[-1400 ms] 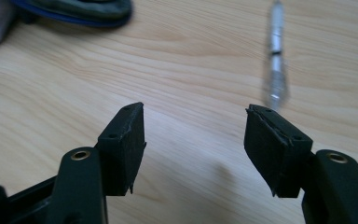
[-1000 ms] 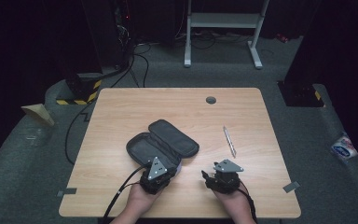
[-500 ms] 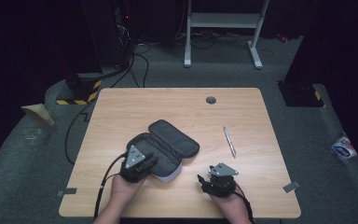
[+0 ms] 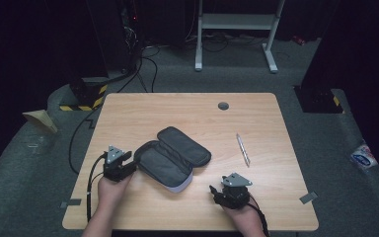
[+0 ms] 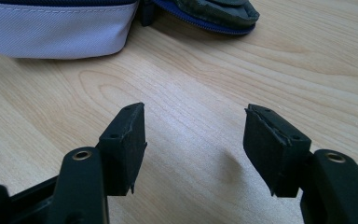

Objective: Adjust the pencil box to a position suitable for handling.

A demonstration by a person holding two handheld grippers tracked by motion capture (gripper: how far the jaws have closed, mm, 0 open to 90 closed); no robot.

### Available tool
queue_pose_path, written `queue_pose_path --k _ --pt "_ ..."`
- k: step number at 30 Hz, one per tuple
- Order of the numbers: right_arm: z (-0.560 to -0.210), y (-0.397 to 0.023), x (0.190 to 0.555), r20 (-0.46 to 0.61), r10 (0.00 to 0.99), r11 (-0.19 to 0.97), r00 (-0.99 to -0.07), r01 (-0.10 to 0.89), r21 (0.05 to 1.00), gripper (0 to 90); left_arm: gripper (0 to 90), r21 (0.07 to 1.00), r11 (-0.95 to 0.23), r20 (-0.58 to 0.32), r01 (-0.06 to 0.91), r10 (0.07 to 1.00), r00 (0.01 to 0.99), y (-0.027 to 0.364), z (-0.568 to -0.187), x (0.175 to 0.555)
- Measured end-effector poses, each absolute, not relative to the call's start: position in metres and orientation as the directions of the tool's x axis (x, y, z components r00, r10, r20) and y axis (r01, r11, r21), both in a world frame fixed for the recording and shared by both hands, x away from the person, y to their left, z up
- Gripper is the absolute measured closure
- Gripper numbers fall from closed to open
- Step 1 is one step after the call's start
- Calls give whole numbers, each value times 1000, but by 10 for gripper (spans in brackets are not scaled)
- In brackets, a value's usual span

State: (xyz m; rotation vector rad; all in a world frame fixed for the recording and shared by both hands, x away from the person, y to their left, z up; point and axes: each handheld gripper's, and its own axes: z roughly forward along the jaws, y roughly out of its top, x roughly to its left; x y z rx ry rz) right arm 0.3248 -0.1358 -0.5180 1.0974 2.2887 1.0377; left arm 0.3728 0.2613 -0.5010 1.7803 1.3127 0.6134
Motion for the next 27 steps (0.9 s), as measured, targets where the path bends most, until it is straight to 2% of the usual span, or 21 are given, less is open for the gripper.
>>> queue_pose_path --k 5,9,27 --pt "-517 -135 323 -35 783 420 -621 487 766 395 650 828 -136 -94 543 922 375 257 -503 372" --pt "-515 -137 323 -31 783 413 -621 481 773 401 662 826 -163 -86 540 910 405 250 -502 367" --pt "-510 -151 324 -27 794 394 -607 481 783 429 601 831 -272 -71 486 813 578 204 -500 344"
